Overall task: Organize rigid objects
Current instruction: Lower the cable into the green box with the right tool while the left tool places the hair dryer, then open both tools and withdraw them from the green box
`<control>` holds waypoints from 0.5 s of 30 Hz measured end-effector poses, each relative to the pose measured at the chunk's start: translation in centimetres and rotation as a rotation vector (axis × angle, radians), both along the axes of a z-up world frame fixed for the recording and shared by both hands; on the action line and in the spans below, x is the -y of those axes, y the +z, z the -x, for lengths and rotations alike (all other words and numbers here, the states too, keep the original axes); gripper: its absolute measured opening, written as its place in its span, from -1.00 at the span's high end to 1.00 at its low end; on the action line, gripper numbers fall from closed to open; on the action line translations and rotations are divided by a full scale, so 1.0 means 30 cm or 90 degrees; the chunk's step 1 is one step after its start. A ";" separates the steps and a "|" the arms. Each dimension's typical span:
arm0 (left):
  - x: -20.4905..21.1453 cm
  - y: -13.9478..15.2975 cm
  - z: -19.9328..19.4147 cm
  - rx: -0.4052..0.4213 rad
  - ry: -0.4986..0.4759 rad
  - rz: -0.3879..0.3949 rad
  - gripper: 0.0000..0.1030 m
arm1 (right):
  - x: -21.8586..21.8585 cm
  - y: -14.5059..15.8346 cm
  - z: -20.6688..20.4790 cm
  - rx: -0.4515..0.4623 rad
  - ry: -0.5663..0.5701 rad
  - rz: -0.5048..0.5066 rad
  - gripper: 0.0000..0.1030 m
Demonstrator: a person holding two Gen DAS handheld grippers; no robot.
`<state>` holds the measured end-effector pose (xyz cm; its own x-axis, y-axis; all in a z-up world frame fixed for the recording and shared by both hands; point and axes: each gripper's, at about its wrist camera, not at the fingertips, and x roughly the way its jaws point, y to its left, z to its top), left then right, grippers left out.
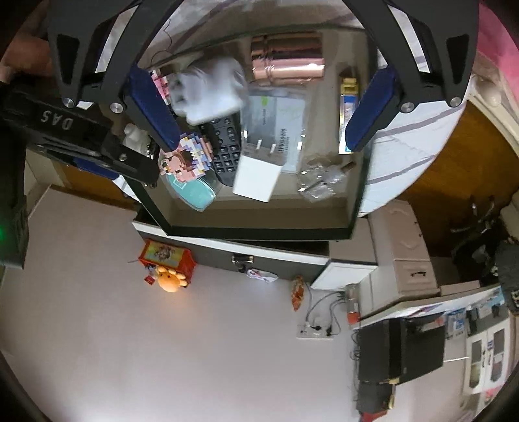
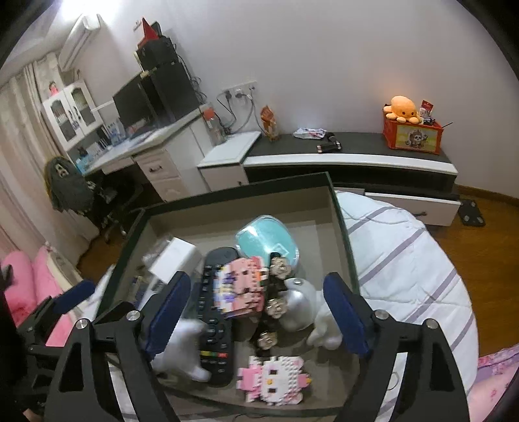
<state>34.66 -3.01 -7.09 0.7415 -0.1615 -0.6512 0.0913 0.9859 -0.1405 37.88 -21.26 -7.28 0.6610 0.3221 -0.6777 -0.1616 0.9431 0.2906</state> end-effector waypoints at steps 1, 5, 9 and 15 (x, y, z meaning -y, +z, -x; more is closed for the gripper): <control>-0.005 0.009 0.014 0.005 0.004 -0.002 -1.00 | -0.001 0.008 0.010 0.001 -0.003 -0.003 -0.74; -0.035 0.052 0.077 0.026 0.026 -0.006 -1.00 | 0.002 0.040 0.057 0.017 -0.023 -0.007 -1.00; -0.062 0.105 0.150 0.053 0.048 -0.027 -1.00 | 0.012 0.082 0.125 0.035 -0.043 -0.016 -1.00; -0.083 0.188 0.294 0.114 0.072 -0.081 -1.00 | 0.002 0.164 0.299 0.075 -0.075 0.007 -1.00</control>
<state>25.85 -0.51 -1.44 0.8560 0.0039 -0.5170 -0.0081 1.0000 -0.0058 28.91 -21.32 -2.37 0.7690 0.2299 -0.5965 -0.0815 0.9607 0.2652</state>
